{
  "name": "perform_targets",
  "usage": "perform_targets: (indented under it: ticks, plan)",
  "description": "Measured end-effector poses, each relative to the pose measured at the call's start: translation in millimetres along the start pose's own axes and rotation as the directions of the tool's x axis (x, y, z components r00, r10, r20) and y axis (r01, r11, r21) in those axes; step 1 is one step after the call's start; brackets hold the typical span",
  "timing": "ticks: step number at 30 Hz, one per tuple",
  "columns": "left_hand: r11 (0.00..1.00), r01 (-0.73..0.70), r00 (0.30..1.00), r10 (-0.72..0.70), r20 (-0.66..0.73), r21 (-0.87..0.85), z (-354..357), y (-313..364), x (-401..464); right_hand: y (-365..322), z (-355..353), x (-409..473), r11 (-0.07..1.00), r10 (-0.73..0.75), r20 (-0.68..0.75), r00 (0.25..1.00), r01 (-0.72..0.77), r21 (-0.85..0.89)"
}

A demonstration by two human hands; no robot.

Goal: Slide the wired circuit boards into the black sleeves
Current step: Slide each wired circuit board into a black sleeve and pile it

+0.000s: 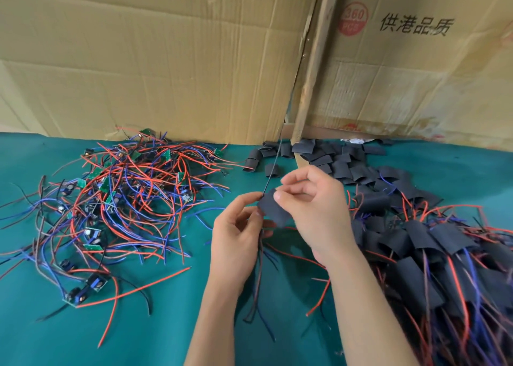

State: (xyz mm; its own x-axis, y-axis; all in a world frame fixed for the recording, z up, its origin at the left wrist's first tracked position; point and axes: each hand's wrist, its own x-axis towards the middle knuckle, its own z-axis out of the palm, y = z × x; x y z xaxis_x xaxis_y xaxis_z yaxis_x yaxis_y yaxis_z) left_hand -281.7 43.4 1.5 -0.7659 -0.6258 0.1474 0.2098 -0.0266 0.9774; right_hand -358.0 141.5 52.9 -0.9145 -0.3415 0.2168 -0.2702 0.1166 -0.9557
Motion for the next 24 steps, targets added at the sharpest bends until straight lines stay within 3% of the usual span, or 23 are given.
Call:
perform_targets:
  ticks: [5, 9, 13, 24]
  plan:
    - [0.998, 0.025, 0.991, -0.018, -0.132, 0.050, -2.2, -2.6, 1.8, 1.4, 21.1, -8.0, 0.942, -0.127, 0.076, 0.989, 0.144, -0.302]
    - [0.999, 0.029, 0.990, -0.026, -0.135, 0.020, -1.0, -0.7, 0.4, -1.0, 12.1, -5.2, 0.962, -0.027, 0.168, 0.985, 0.072, -0.264]
    - [0.991, -0.003, 0.994, 0.016, -0.104, 0.130, 1.0, -1.4, -1.0, -1.8, 2.4, -3.9, 0.939, 0.057, 0.245, 0.968, 0.032, -0.342]
    - [0.985, -0.057, 0.998, 0.063, -0.030, 0.165, 0.4, 1.0, -3.0, -10.1, -10.1, -3.4, 0.912, 0.120, 0.360, 0.925, 0.040, -0.407]
